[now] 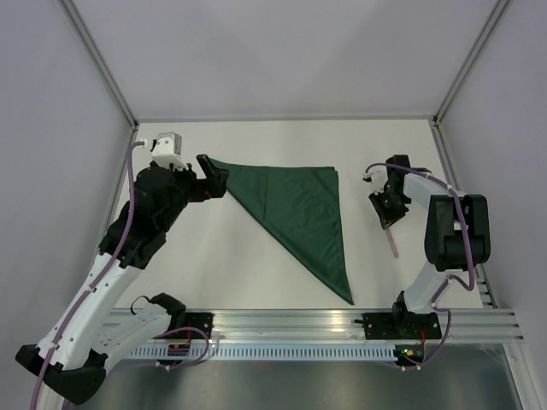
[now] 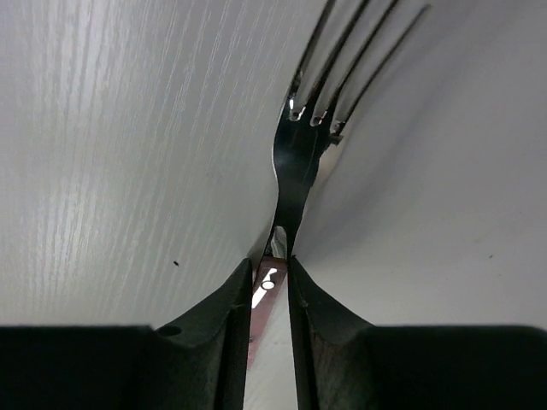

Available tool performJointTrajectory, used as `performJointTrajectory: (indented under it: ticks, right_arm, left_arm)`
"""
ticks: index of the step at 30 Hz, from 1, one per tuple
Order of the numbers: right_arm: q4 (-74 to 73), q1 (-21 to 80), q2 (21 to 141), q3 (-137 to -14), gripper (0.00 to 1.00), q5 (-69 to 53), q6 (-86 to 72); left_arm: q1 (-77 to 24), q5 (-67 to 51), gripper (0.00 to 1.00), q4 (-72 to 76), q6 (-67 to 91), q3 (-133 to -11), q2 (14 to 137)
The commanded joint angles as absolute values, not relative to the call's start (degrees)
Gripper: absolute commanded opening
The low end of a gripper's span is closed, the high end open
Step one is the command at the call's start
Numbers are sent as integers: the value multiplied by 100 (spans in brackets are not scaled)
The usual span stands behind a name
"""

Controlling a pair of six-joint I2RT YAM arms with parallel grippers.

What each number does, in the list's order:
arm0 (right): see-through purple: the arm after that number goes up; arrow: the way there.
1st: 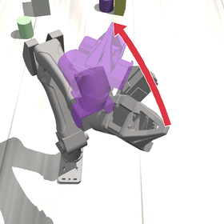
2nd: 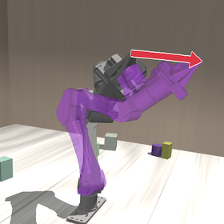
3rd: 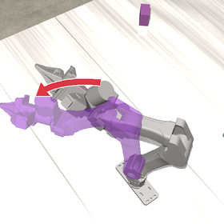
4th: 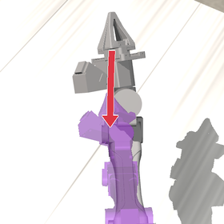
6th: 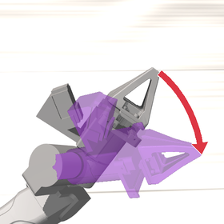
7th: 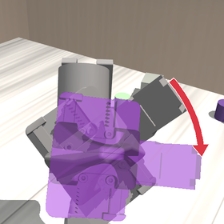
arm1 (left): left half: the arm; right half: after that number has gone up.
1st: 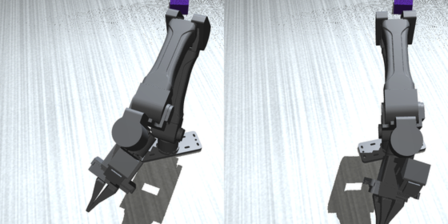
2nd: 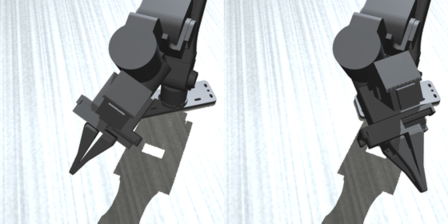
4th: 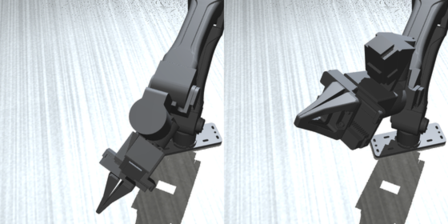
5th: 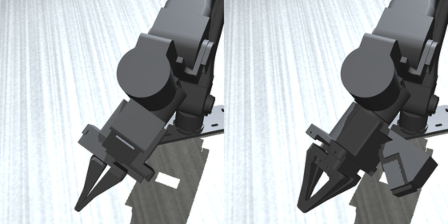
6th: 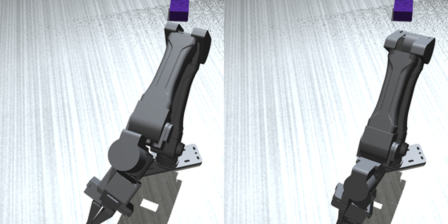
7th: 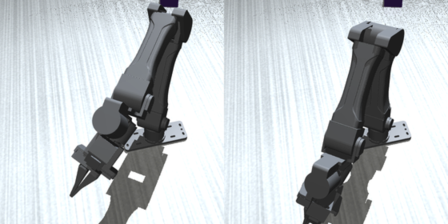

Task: Fold the napkin, place the utensils inside, and roll it up
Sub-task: Grab a utensil with the right arm

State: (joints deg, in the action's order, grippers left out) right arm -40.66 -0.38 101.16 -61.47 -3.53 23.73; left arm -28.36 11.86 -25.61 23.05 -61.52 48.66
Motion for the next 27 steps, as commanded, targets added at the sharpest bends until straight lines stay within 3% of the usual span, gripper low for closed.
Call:
performJointTrajectory:
  ticks: [1, 17, 27]
  right_arm:
    - [-3323, -44, 10564, -6178, 28, -185, 2250]
    - [-3287, -35, 10451, -6407, 1, -299, 2162]
    - [-3884, -44, 10090, -6872, 0, -615, 2039]
  left_arm:
    - [-2830, 1160, 99, -2435, 2276, -6372, 4913]
    - [-2830, 1151, 99, -2505, 2320, -6416, 5124]
    - [-2830, 1072, 98, -2522, 2382, -6495, 5229]
